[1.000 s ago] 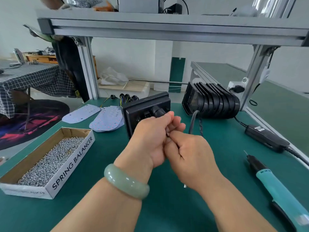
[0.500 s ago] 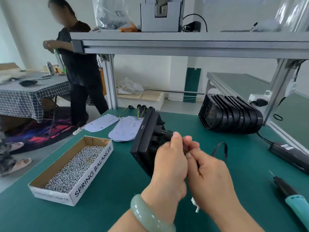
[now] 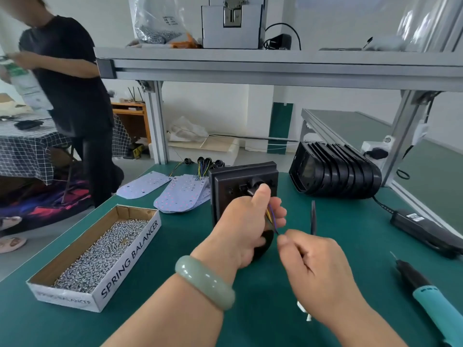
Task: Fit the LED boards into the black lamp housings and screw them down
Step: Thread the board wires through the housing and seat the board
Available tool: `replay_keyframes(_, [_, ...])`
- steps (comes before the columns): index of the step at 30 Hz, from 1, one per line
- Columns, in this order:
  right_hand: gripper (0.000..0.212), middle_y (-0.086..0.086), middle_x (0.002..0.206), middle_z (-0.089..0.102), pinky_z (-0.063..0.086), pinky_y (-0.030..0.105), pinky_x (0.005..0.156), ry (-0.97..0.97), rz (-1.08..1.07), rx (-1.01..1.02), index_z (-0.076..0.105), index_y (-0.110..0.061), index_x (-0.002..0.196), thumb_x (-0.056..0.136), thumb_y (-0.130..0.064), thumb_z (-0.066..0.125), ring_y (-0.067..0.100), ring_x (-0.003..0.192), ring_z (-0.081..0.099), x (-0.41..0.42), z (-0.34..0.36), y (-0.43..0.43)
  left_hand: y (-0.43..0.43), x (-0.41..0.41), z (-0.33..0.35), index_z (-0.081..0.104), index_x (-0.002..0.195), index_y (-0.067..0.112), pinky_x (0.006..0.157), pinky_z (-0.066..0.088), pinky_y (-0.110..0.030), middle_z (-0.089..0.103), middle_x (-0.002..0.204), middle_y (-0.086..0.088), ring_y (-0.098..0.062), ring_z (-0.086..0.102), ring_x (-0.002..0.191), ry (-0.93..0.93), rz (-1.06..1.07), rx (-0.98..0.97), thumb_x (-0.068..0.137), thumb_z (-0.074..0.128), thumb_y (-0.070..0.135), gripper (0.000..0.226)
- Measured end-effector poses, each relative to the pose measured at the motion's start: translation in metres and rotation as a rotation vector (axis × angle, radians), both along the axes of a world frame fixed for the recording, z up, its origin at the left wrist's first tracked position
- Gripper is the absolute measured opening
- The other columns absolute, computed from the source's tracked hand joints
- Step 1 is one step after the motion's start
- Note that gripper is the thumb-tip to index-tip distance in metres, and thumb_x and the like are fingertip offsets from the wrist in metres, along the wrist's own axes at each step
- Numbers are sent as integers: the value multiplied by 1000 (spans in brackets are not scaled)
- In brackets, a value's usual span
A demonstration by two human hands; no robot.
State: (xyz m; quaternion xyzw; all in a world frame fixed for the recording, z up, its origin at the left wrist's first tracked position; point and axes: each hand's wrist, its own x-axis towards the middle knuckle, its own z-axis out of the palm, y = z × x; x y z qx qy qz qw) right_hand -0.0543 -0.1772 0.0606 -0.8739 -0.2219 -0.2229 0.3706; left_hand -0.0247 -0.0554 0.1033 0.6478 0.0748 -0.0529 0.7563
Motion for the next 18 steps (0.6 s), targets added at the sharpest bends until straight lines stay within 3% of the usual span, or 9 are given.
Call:
replay_keyframes(3, [35, -14, 60, 57, 40, 21, 56, 126, -97, 29, 55, -36, 71, 89, -55, 32, 8, 66, 56, 8, -3, 3, 4, -3, -8, 69, 94, 19, 71, 43, -22, 75, 91, 6, -6, 65, 84, -56, -8, 167, 101, 35, 42, 41])
replay_keyframes(5, [13, -29, 76, 66, 43, 7, 64, 250, -65, 219, 58, -44, 86, 91, -39, 48, -7, 78, 61, 16, -2, 8, 4, -6, -13, 68, 109, 20, 77, 43, -21, 72, 105, 5, -9, 64, 100, -95, -40, 236, 101, 35, 40, 40])
replay_keyframes(6, [13, -31, 81, 67, 44, 6, 66, 328, -16, 312, 60, -42, 91, 92, -31, 53, -7, 78, 63, 19, -1, 11, 3, -6, -16, 66, 113, 20, 83, 47, -26, 71, 108, 2, -13, 63, 102, -109, -52, 256, 101, 35, 39, 38])
replay_keyframes(8, [18, -18, 81, 72, 53, 18, 68, 485, 80, 449, 64, -30, 108, 94, -22, 57, 2, 72, 67, 23, -3, 17, 3, -7, -16, 65, 107, 17, 90, 50, -41, 70, 99, -6, -25, 64, 89, -120, -46, 306, 100, 36, 42, 39])
replay_keyframes(10, [24, -10, 63, 66, 49, 24, 59, 524, 118, 486, 62, -23, 118, 94, -21, 58, 8, 57, 60, 24, 0, 19, 5, -6, -14, 61, 90, 11, 88, 50, -43, 65, 88, -16, -28, 56, 74, -140, -19, 403, 98, 33, 48, 47])
replay_keyframes(13, [23, -7, 53, 52, 38, 28, 53, 423, 68, 457, 73, -30, 94, 92, -15, 56, 15, 54, 44, 30, 5, 18, 16, -7, -10, 63, 81, 6, 92, 49, -41, 67, 83, -10, -29, 60, 79, -113, -76, 479, 86, 35, 61, 62])
replay_keyframes(15, [31, -9, 54, 57, 43, 29, 54, 400, -19, 487, 70, -29, 74, 92, -10, 54, 14, 54, 49, 32, 5, 16, 27, -14, -4, 58, 75, 6, 88, 51, -43, 62, 72, -9, -33, 56, 70, -64, -181, 530, 74, 42, 64, 60])
replay_keyframes(16, [29, -9, 59, 63, 47, 30, 58, 415, -49, 522, 67, -26, 73, 93, -10, 54, 11, 55, 55, 32, 4, 15, 34, -18, -2, 60, 75, 7, 87, 53, -44, 65, 73, -8, -33, 60, 69, -67, -213, 593, 72, 46, 62, 58])
replay_keyframes(18, [23, -9, 77, 72, 50, 25, 60, 458, -52, 579, 62, -22, 83, 96, -9, 49, 6, 56, 62, 31, 3, 13, 47, -27, -1, 62, 65, 17, 71, 57, -26, 69, 66, 10, -12, 64, 60, -203, -66, 782, 77, 54, 61, 47])
